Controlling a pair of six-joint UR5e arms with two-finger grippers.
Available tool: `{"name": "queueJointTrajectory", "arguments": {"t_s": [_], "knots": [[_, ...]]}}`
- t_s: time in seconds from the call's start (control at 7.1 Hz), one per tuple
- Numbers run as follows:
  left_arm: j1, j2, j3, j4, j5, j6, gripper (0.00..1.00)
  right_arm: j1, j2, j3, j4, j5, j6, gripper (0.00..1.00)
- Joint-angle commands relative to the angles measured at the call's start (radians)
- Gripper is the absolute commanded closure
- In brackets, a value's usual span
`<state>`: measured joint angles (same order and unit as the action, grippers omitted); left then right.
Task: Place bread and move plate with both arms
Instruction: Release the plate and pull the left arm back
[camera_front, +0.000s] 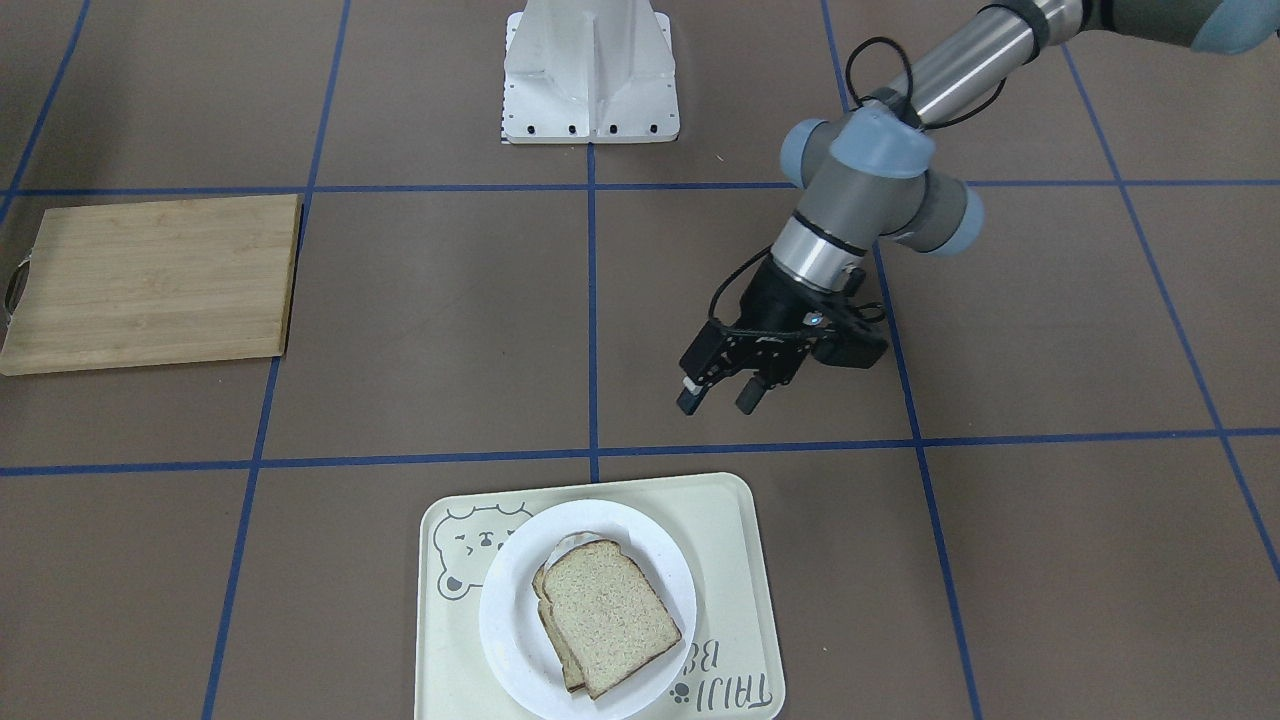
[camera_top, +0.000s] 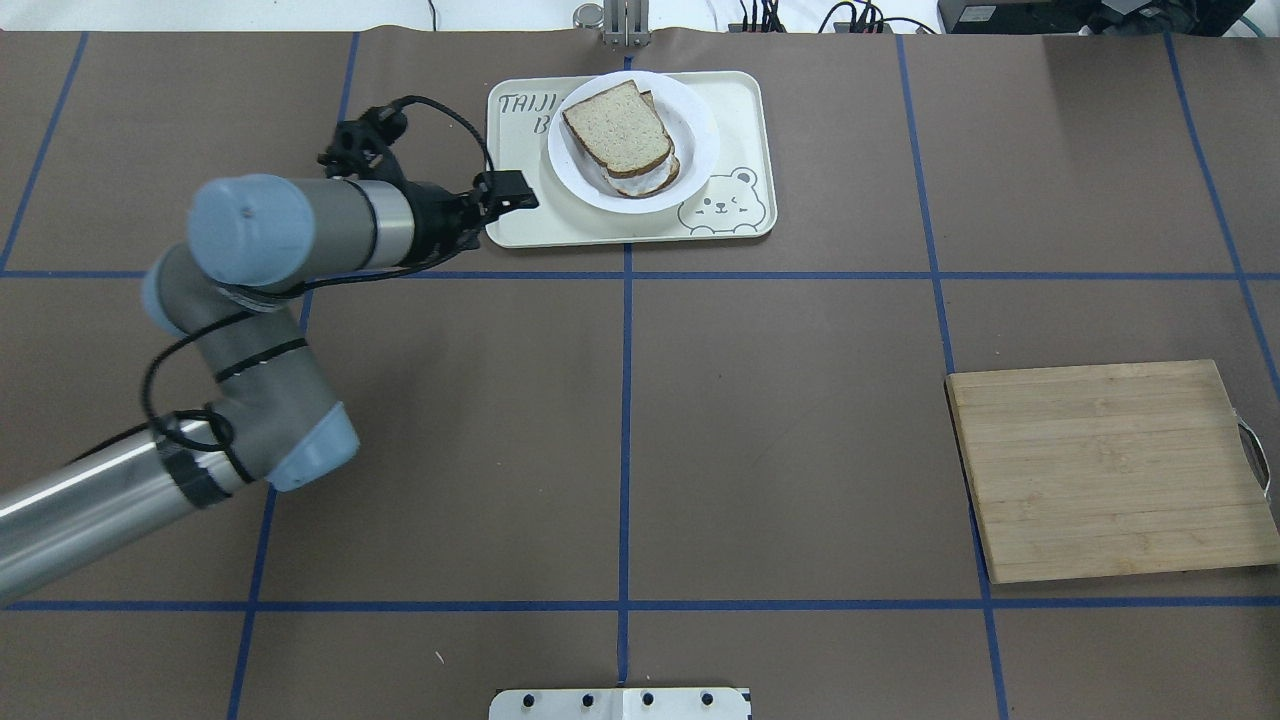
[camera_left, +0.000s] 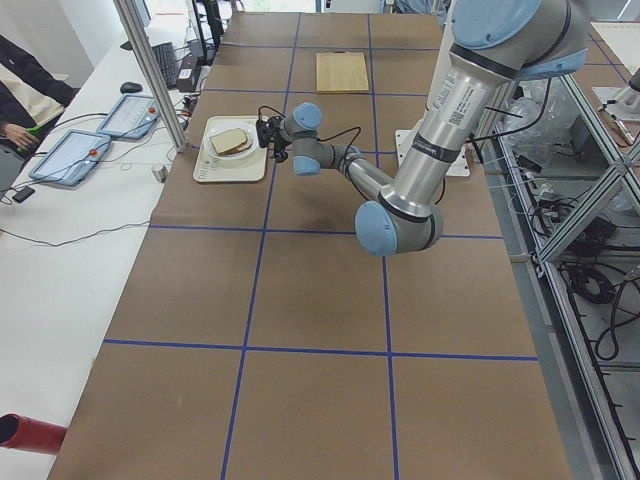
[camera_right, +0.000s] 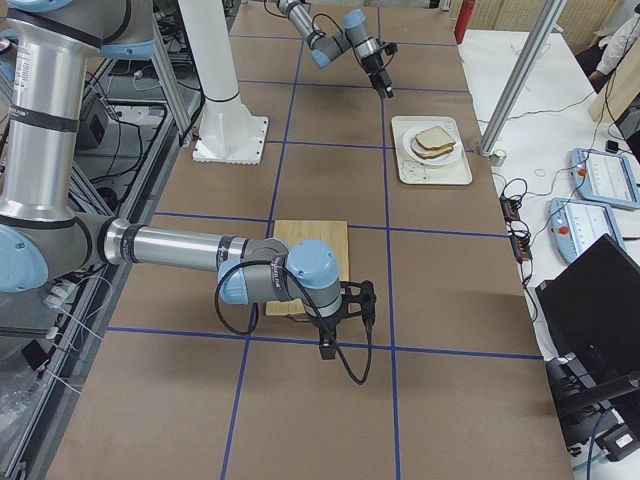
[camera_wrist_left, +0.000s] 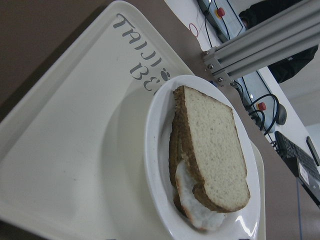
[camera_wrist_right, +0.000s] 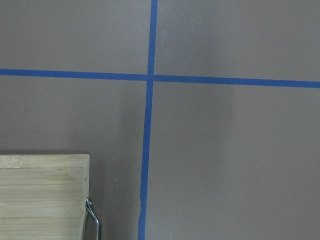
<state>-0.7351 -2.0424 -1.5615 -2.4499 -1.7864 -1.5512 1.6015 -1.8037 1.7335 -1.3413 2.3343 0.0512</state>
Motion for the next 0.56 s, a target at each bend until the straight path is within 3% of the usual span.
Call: {"name": "queueJointTrajectory", "arguments": {"t_s": [0.0, 0.14, 0.42], "knots": [[-0.255, 0.260, -0.170, 0.095, -0.317, 0.464, 0.01, 0.000, -0.002, 0.001, 0.002, -0.007, -0.002, 0.00], [-0.383, 0.346, -0.160, 0.132, -0.420, 0.748, 0.01, 0.000, -0.005, 0.001, 0.002, -0.007, -0.005, 0.00], [-0.569, 0.408, -0.169, 0.434, -0.461, 1.330, 0.01, 0.002, -0.008, 0.006, 0.001, -0.007, -0.016, 0.00]]}}
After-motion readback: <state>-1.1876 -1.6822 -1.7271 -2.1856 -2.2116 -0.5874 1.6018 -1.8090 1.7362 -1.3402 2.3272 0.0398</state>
